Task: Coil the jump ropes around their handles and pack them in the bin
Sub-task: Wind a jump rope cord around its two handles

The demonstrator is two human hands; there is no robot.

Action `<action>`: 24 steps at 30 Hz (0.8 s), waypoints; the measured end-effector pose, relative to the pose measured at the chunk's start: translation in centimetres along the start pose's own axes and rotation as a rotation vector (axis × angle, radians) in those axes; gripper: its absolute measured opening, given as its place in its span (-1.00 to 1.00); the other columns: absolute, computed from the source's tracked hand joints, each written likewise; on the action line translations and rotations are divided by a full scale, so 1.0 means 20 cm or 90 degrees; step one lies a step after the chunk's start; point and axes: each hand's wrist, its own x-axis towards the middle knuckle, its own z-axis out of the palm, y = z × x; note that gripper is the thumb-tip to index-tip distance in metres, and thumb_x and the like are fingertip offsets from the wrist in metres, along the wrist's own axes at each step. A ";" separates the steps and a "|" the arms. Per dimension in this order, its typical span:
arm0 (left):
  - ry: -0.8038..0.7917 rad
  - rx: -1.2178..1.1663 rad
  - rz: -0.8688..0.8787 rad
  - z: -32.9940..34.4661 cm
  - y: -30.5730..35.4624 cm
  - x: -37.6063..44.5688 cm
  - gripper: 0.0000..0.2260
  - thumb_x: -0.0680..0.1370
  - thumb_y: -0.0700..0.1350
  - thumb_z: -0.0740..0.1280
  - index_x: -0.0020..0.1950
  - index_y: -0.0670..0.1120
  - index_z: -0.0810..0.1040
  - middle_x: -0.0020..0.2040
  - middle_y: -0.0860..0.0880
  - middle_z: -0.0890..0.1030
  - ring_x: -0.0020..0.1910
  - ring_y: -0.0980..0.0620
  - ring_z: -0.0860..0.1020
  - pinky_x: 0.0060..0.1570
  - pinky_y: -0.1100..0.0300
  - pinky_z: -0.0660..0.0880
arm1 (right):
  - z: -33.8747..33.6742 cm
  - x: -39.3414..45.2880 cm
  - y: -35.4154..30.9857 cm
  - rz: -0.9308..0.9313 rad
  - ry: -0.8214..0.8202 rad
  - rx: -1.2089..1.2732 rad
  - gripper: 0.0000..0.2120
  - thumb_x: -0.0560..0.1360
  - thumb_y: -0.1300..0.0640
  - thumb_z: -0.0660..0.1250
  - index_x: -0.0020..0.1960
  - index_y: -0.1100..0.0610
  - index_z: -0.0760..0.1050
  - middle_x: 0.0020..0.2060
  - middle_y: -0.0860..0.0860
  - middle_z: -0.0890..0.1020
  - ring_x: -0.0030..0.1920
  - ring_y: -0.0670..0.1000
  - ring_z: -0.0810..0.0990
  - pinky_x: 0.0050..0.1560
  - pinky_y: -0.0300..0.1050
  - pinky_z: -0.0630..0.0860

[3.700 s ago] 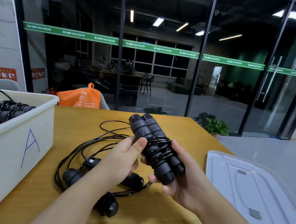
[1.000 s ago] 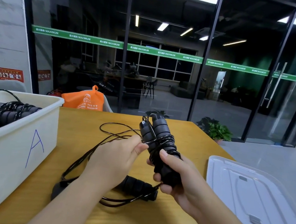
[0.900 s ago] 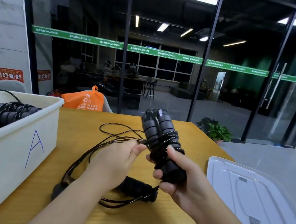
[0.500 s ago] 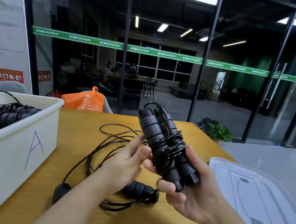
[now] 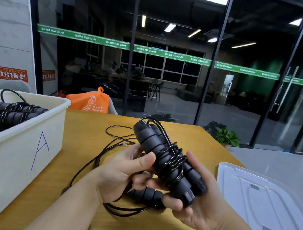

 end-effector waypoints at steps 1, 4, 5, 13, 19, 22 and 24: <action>0.024 0.001 -0.005 0.00 -0.01 0.01 -0.73 0.32 0.15 0.54 -0.18 0.02 0.59 -0.42 0.07 0.45 -0.43 0.06 0.28 -0.50 0.34 0.27 | 0.01 -0.01 -0.01 -0.011 0.060 -0.002 -0.40 0.41 -0.18 0.44 0.25 0.25 0.54 0.06 0.21 0.63 -0.34 0.06 0.63 -0.45 -0.22 0.58; 0.115 -0.006 -0.031 0.00 -0.02 0.02 -0.63 0.27 0.14 0.56 -0.08 -0.02 0.56 -0.39 -0.04 0.38 -0.52 0.12 0.28 -0.53 0.32 0.25 | 0.08 0.00 -0.02 -0.073 0.307 -0.147 -0.43 0.27 -0.18 0.55 0.08 0.22 0.63 -0.12 0.18 0.65 -0.43 0.08 0.59 -0.52 -0.17 0.54; 0.151 0.011 -0.039 0.01 -0.01 0.02 -0.60 0.31 0.11 0.54 0.00 -0.05 0.53 -0.41 -0.03 0.37 -0.55 0.13 0.27 -0.54 0.32 0.24 | 0.09 0.00 -0.02 -0.108 0.392 -0.246 -0.49 0.30 -0.18 0.50 0.07 0.18 0.62 -0.16 0.15 0.65 -0.41 0.08 0.60 -0.48 -0.14 0.54; 0.388 0.220 -0.052 0.08 -0.03 0.07 -0.28 0.18 0.25 0.45 0.25 -0.03 0.39 -0.27 -0.02 0.54 -0.55 0.16 0.34 -0.34 -0.18 0.47 | 0.10 0.00 0.03 -0.216 0.476 -0.906 -0.20 0.32 -0.10 0.54 0.33 -0.53 0.12 0.23 -0.42 0.38 0.19 -0.31 0.48 0.16 -0.36 0.43; 0.441 0.375 -0.039 0.06 -0.08 0.09 -0.24 0.18 0.49 0.33 0.20 0.04 0.41 0.00 0.11 0.61 0.03 0.18 0.55 -0.05 0.32 0.36 | 0.08 0.01 0.04 -0.259 0.526 -0.929 -0.41 0.38 0.12 0.53 0.15 -0.33 0.26 -0.01 -0.51 0.47 -0.03 -0.33 0.52 -0.11 -0.47 0.40; 0.393 0.409 -0.010 0.05 -0.10 0.09 -0.33 0.15 0.50 0.25 0.11 0.14 0.45 0.00 0.13 0.63 0.04 0.21 0.57 -0.02 0.29 0.37 | 0.07 0.01 0.04 -0.266 0.565 -0.947 -0.49 0.38 0.02 0.52 0.08 -0.34 0.28 -0.06 -0.38 0.54 -0.09 -0.27 0.53 -0.16 -0.40 0.40; 0.394 0.495 -0.010 0.07 -0.10 0.08 -0.38 0.20 0.53 0.18 0.05 0.13 0.47 -0.09 0.16 0.63 -0.06 0.26 0.57 -0.10 0.32 0.38 | 0.06 0.01 0.04 -0.283 0.589 -0.970 -0.51 0.38 -0.01 0.51 0.06 -0.35 0.27 -0.07 -0.33 0.54 -0.12 -0.26 0.53 -0.19 -0.39 0.39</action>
